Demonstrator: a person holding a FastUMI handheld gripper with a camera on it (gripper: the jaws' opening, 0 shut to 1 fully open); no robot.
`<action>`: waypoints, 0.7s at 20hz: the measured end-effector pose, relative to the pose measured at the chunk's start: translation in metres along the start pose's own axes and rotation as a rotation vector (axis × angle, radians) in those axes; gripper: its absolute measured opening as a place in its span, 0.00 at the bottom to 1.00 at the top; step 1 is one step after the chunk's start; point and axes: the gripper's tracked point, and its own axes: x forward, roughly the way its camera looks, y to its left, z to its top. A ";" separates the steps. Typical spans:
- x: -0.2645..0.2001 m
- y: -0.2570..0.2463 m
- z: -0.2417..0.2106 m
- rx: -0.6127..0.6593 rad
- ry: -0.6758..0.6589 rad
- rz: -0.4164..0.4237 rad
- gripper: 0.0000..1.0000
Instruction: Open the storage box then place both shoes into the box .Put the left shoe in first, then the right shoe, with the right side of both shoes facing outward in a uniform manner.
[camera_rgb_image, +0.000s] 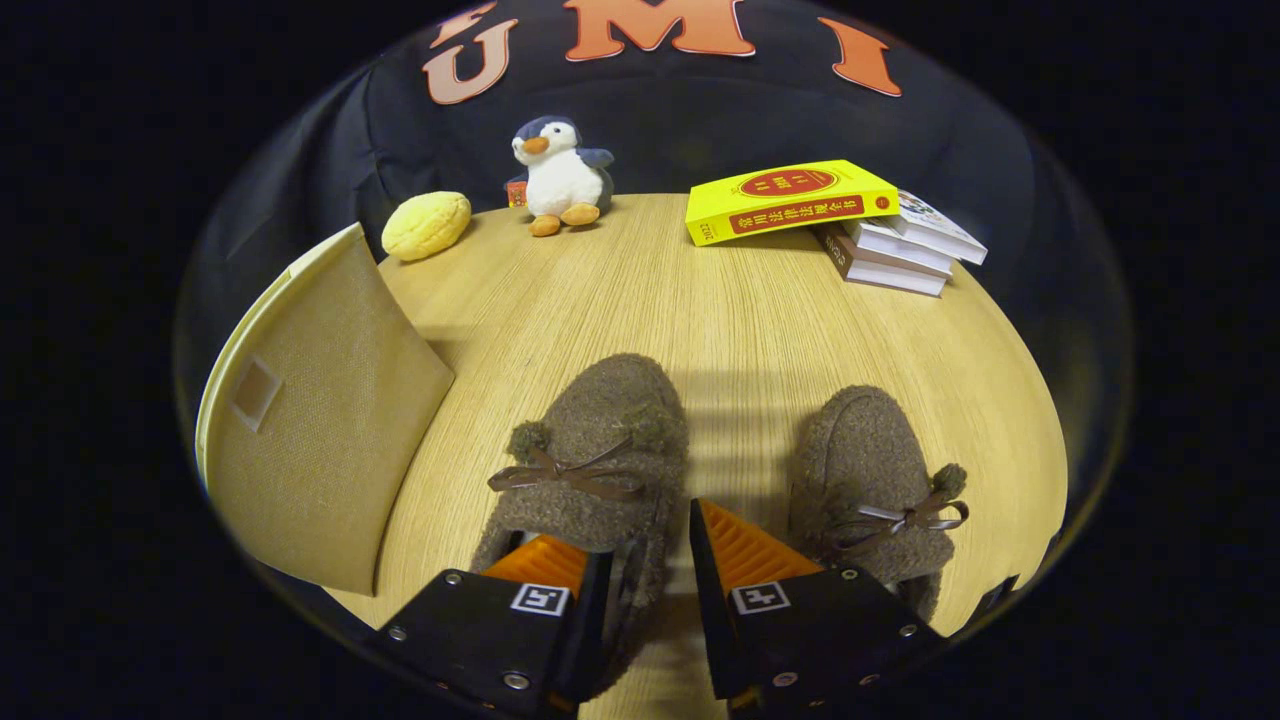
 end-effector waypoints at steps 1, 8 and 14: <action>0.001 0.000 -0.003 0.017 0.021 0.004 0.36; -0.021 -0.002 0.006 0.113 0.066 -0.009 0.05; -0.076 0.017 0.050 0.208 0.019 0.025 0.04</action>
